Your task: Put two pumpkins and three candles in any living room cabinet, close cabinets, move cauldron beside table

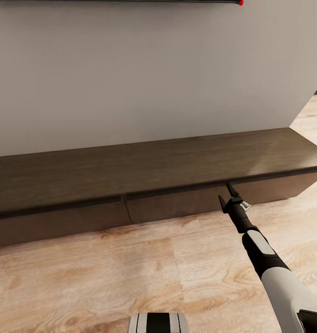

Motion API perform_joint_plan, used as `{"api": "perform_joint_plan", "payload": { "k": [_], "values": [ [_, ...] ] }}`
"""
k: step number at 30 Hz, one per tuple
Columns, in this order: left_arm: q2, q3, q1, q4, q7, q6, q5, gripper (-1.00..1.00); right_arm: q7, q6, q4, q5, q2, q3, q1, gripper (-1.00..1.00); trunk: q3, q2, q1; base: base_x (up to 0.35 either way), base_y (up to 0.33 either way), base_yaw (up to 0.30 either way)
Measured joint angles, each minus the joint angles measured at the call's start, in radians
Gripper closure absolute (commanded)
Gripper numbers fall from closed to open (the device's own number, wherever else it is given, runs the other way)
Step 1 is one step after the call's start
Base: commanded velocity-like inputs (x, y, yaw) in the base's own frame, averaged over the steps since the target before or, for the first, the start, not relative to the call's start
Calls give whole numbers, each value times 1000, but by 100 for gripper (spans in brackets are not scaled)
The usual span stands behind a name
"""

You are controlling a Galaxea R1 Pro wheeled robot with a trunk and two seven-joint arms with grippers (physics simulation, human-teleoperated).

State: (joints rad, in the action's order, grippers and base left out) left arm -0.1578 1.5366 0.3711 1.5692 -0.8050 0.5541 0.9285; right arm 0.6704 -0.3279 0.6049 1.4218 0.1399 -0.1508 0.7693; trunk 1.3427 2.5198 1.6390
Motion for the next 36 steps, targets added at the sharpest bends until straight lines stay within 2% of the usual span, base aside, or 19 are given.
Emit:
{"api": "perform_joint_plan", "payload": {
  "k": [7, 15, 18, 20, 29, 36],
  "values": [
    [-2, 2, 1, 1, -5, 23, 3, -100, -78, 32, -38, 1, -1, 1, 39, -100, 27, 2, 3, 0, 0, 0],
    [-3, 4, 1, 1, -7, 47, 0, -100, -90, 53, -54, 2, 0, 4, 55, -100, 58, 4, 7, 0, 0, 0],
    [-3, 5, 1, 1, -7, 48, 0, -100, -74, 54, -54, 3, -1, 5, 56, -100, 66, 4, 8, 0, 0, 0],
    [-3, 5, 2, 1, -7, 48, 0, -100, -32, 65, -56, 2, -1, 6, 57, -100, 66, 4, 8, 0, 0, 0],
    [-4, 4, 2, 0, -21, 45, -2, -100, 74, 115, -57, 2, -2, 5, 53, -100, 66, 4, 8, 0, 0, 0],
    [-4, 3, 2, -11, -39, 40, -4, -100, 105, 119, -62, 1, -1, 5, 51, -100, 66, 4, 7, 78, 0, 0]
  ]
}}
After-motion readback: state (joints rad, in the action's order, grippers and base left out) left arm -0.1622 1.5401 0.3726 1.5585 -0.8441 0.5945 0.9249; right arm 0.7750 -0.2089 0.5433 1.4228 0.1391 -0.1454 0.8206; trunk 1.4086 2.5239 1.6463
